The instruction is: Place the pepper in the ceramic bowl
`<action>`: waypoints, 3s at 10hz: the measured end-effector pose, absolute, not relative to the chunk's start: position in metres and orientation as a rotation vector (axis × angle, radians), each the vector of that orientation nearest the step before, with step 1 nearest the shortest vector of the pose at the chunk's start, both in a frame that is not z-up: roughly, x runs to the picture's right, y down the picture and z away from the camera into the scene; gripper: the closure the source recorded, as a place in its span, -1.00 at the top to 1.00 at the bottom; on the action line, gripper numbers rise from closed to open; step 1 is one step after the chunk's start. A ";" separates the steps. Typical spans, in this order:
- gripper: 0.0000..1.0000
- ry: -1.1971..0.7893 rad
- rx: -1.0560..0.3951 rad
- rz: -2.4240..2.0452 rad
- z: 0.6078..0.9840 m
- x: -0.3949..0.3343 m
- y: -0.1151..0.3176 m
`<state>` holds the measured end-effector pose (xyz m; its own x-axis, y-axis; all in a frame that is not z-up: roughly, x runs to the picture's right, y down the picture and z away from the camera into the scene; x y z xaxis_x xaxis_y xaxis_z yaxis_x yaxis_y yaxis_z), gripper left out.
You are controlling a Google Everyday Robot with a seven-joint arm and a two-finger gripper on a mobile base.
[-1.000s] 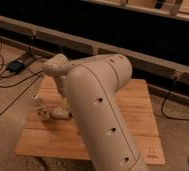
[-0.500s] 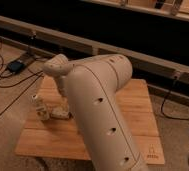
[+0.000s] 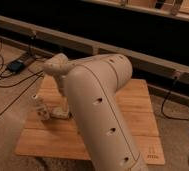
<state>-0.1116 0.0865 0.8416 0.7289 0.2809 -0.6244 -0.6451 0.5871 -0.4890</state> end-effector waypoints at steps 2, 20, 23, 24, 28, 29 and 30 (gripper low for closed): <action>0.60 0.511 -0.758 0.569 0.830 -0.117 0.075; 0.60 0.468 -0.749 0.848 0.815 0.059 0.093; 0.60 0.438 -0.794 0.874 0.850 0.072 0.122; 0.60 0.435 -0.803 0.870 0.858 0.070 0.129; 0.57 0.418 -0.809 0.822 0.874 0.065 0.141; 0.39 0.387 -0.808 0.794 0.877 0.058 0.142; 0.23 0.370 -0.805 0.776 0.878 0.056 0.143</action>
<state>0.0559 0.1426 0.8779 0.6714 0.4758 -0.5683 -0.7410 0.4438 -0.5039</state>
